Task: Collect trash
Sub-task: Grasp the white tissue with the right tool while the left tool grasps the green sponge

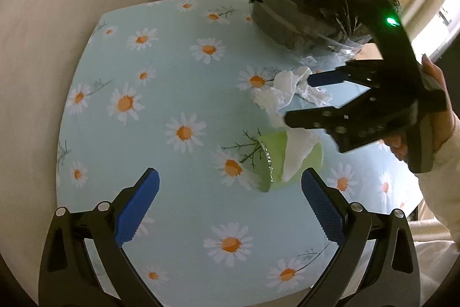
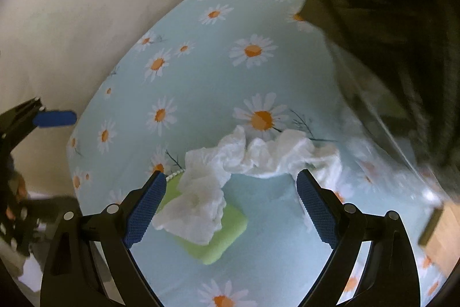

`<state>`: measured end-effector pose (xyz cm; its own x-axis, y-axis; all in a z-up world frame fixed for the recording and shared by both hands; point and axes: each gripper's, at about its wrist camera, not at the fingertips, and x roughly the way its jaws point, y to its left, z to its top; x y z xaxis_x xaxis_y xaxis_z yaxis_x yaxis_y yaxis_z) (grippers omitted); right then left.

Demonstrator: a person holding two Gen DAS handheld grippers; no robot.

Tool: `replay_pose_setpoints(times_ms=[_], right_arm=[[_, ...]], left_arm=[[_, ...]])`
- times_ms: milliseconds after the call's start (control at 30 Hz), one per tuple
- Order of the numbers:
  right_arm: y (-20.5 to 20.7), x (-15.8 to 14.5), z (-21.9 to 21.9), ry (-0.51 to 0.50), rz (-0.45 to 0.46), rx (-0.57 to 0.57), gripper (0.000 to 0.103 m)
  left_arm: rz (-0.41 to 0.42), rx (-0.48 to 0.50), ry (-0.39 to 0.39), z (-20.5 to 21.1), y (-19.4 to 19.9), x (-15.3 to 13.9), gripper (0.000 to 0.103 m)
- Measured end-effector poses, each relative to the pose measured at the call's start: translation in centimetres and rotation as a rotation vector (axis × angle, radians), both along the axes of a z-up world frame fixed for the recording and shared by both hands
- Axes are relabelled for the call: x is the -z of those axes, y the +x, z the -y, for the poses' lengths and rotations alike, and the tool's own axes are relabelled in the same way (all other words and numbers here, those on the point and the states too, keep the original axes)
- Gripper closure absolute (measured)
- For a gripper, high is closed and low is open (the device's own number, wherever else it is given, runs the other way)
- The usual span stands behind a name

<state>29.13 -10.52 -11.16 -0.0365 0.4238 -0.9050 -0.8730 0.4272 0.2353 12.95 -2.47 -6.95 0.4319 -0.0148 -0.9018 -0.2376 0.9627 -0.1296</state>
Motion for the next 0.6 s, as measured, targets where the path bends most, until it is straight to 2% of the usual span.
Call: replay_pose_setpoints(times_ms=[67, 100, 133, 167, 233, 267, 300, 600], right_arm=[[0.2, 0.5, -0.7, 0.0, -0.003, -0.011, 0.016], [0.3, 1.0, -1.2, -0.011, -0.01, -0.022, 0.021], [0.4, 1.3, -1.4, -0.018, -0.017, -0.032, 0.034], [0.5, 1.8, -1.6, -0.026, -0.039, -0.048, 0.041], [0.8, 2.1, -1.5, -0.033, -0.06, -0.054, 0.067], [1.0, 2.0, -1.3, -0.025, -0.072, -0.055, 0.074], [1.1, 1.8, -1.0, -0.009, -0.103, -0.057, 0.088], [0.2, -0.5, 1.7, 0.024, -0.062, -0.144, 0.09]], left_arm=[[-0.009, -0.022, -0.011, 0.5, -0.4, 0.3, 0.006], [-0.011, -0.043, -0.016, 0.7, -0.6, 0.5, 0.006], [-0.014, -0.061, -0.025, 0.9, -0.7, 0.7, 0.006], [-0.016, -0.078, -0.033, 1.0, -0.9, 0.8, 0.006], [-0.019, -0.111, -0.038, 1.4, -1.3, 1.0, 0.006], [-0.022, -0.122, -0.04, 1.6, -1.4, 1.1, 0.006], [-0.026, -0.135, -0.045, 1.9, -1.5, 1.2, 0.006], [-0.027, -0.177, -0.036, 4.9, -1.2, 2.0, 0.006]])
